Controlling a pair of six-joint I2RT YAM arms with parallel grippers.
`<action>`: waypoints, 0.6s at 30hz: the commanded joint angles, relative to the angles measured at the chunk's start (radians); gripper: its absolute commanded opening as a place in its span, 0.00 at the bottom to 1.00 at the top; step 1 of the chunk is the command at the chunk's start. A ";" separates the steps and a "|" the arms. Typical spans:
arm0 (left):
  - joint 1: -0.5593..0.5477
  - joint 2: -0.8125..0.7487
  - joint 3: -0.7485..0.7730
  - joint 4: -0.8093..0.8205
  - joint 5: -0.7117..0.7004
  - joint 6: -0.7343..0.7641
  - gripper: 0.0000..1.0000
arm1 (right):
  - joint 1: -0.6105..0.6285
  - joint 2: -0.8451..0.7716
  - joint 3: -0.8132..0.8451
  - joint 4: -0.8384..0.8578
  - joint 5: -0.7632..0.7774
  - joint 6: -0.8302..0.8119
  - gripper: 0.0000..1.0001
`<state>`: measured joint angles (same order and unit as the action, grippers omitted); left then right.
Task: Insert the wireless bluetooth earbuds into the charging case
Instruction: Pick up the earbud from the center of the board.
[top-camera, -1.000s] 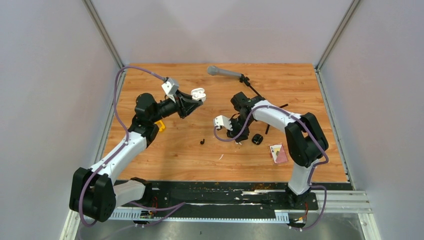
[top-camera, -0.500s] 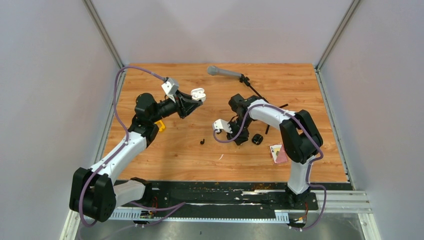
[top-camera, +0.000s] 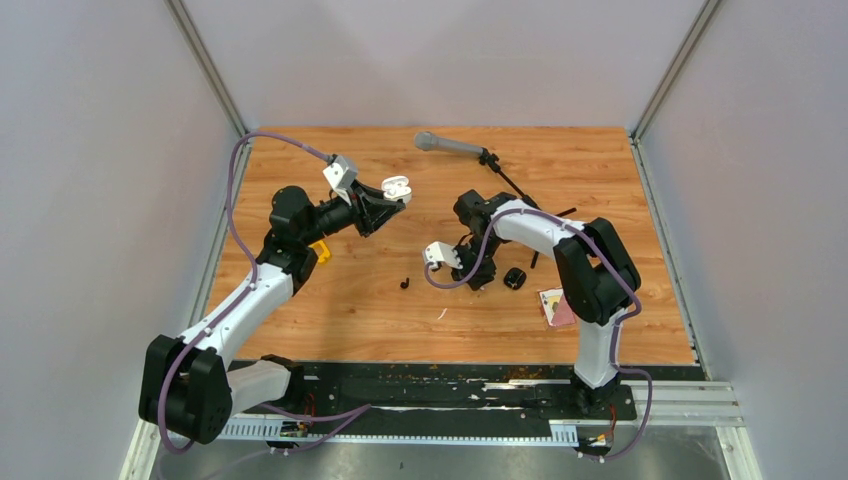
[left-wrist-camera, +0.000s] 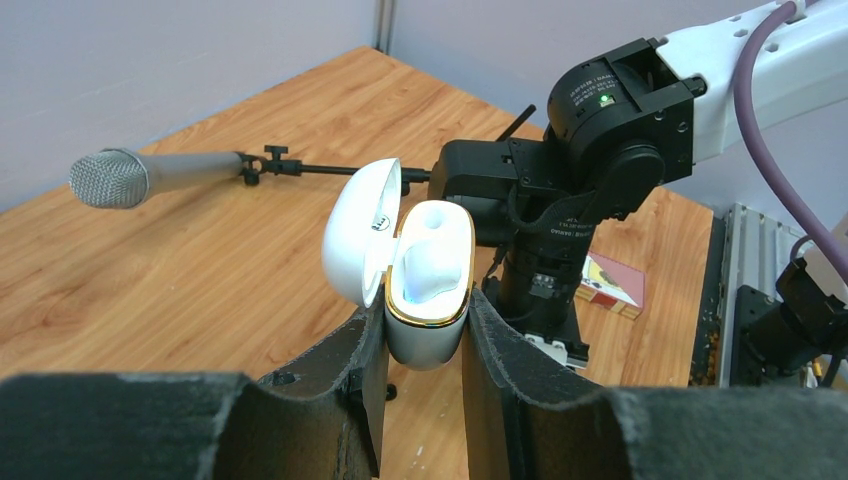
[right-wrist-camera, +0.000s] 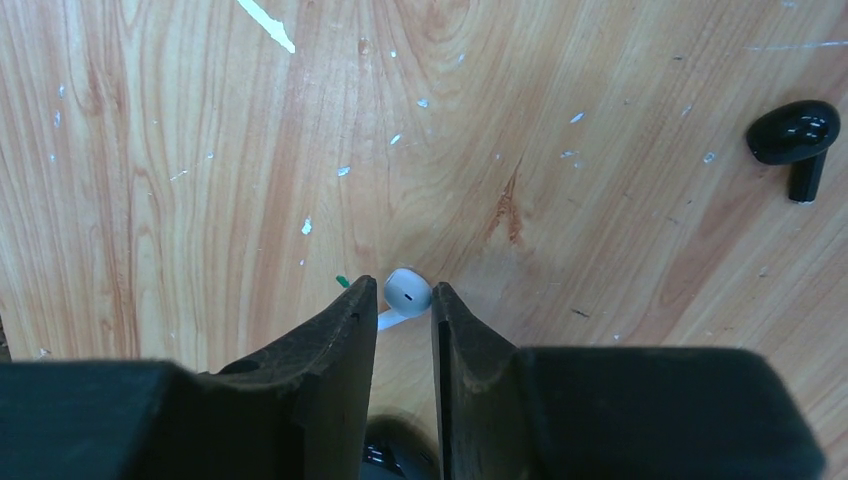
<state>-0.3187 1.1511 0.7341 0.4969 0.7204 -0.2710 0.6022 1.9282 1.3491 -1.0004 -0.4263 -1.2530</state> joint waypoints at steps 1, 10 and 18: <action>0.004 -0.014 0.022 0.017 -0.009 0.015 0.00 | 0.011 0.008 -0.001 0.023 -0.006 -0.037 0.26; 0.004 -0.012 0.022 0.014 -0.006 0.014 0.00 | 0.012 0.006 -0.035 0.035 0.026 -0.064 0.29; 0.004 -0.005 0.022 0.020 -0.007 0.012 0.00 | 0.012 0.007 -0.050 0.035 0.028 -0.068 0.27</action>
<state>-0.3187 1.1511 0.7341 0.4896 0.7200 -0.2710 0.6083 1.9285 1.3220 -0.9821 -0.4011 -1.2938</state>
